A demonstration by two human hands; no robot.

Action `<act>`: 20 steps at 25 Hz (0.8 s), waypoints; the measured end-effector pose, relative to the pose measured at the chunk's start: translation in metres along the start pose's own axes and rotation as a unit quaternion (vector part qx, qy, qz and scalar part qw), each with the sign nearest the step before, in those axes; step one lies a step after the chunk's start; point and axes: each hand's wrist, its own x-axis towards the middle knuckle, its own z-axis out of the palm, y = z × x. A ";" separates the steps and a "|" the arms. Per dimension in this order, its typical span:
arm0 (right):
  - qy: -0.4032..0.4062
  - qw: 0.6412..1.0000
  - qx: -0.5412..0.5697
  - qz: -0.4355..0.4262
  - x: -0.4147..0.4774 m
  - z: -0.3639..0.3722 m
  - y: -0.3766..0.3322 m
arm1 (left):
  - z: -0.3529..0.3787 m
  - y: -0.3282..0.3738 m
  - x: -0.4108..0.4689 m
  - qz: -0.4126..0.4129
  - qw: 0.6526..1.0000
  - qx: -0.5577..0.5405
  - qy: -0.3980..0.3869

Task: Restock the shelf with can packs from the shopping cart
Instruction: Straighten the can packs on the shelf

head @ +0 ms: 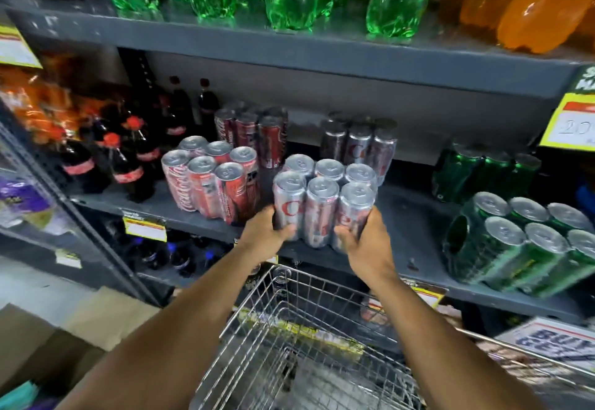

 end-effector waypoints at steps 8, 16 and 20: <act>0.029 0.998 -0.051 0.032 -0.012 -0.040 0.027 | 0.032 0.025 -0.012 0.036 0.998 0.029 -0.039; -0.009 0.997 -0.058 0.046 0.004 -0.041 0.026 | 0.037 0.022 -0.013 0.031 0.998 0.048 -0.014; 0.006 0.997 -0.069 0.045 0.003 -0.038 0.029 | 0.038 0.020 -0.012 0.037 0.998 0.045 -0.010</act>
